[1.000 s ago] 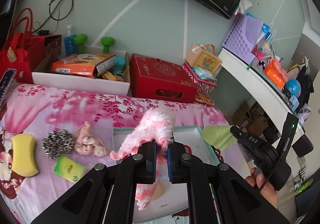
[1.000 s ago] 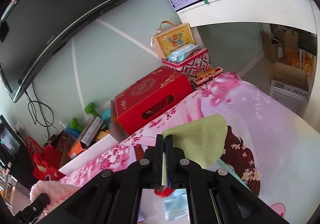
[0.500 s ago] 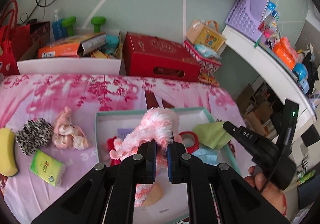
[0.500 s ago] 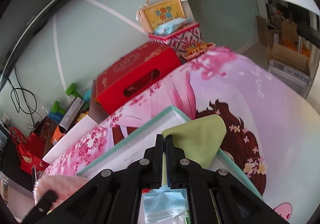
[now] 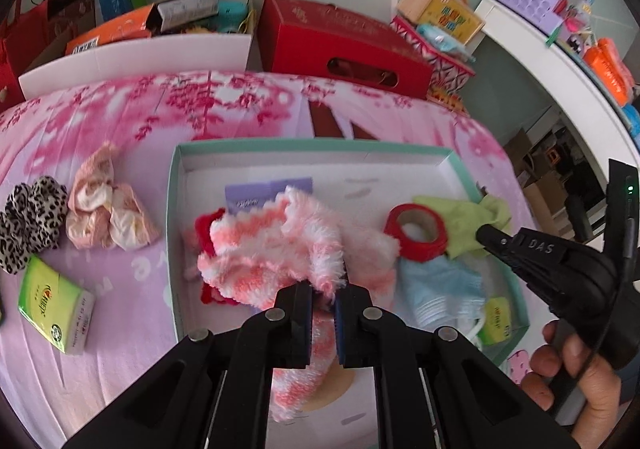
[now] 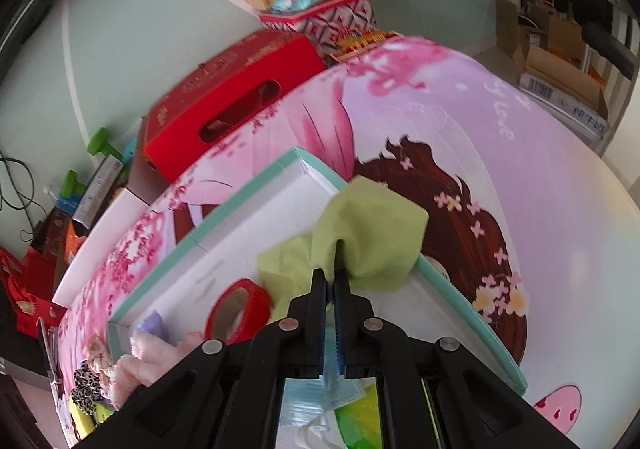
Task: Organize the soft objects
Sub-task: 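Open the left gripper over the tray while the right gripper releases the green cloth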
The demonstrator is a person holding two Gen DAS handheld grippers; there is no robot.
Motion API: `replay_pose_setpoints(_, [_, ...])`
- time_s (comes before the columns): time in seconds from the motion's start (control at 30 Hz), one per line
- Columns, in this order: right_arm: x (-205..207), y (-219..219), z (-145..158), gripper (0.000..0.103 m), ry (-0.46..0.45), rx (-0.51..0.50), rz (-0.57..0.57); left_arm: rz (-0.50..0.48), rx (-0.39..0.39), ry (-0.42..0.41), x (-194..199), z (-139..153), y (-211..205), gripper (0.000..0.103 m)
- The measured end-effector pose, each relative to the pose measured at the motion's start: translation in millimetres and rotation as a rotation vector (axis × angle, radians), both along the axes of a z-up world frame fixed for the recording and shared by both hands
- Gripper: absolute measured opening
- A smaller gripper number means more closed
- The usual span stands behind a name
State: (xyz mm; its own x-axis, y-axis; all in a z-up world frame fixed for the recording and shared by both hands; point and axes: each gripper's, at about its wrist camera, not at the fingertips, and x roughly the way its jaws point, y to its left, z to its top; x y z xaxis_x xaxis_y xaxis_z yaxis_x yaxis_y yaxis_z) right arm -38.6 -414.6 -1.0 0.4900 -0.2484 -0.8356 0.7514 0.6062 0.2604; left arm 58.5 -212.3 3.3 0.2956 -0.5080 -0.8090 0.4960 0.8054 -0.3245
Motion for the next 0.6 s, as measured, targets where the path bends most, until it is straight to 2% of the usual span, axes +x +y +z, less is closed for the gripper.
replay_pose_setpoints(0.17, [3.3, 2.0, -3.7, 0.006, 0.04, -0.001, 0.013, 0.002, 0.008, 0.012, 0.9, -6.1, 0.5, 0.009])
replay_pose_setpoints(0.27, [5.5, 4.7, -1.6, 0.006, 0.058, -0.003, 0.027, 0.0, 0.007, 0.022, 1.3, -5.4, 1.5, 0.013])
replay_pose_setpoints(0.37, [6.1, 7.1, 4.3, 0.006, 0.067, -0.015, 0.036, -0.007, 0.007, 0.028, 0.9, -0.9, 1.4, 0.025])
replay_pose_setpoints(0.43, [5.1, 8.0, 8.3, 0.021, 0.073, -0.02, 0.039, -0.013, 0.008, 0.026, -0.3, 3.5, 1.2, 0.036])
replay_pose_setpoints(0.47, [4.4, 8.3, 10.1, 0.033, 0.072, -0.019, 0.04, -0.015, 0.008, 0.026, -0.7, 5.9, 1.4, 0.038])
replay_pose_setpoints(0.5, [3.6, 8.9, 12.5, 0.039, 0.068, -0.021, 0.042, -0.015, 0.008, 0.026, -1.3, 9.1, 2.0, 0.04])
replay_pose_setpoints(0.6, [2.5, 11.7, 21.6, 0.041, 0.067, -0.037, 0.054, -0.008, 0.01, 0.023, -2.7, 19.3, 5.4, 0.045])
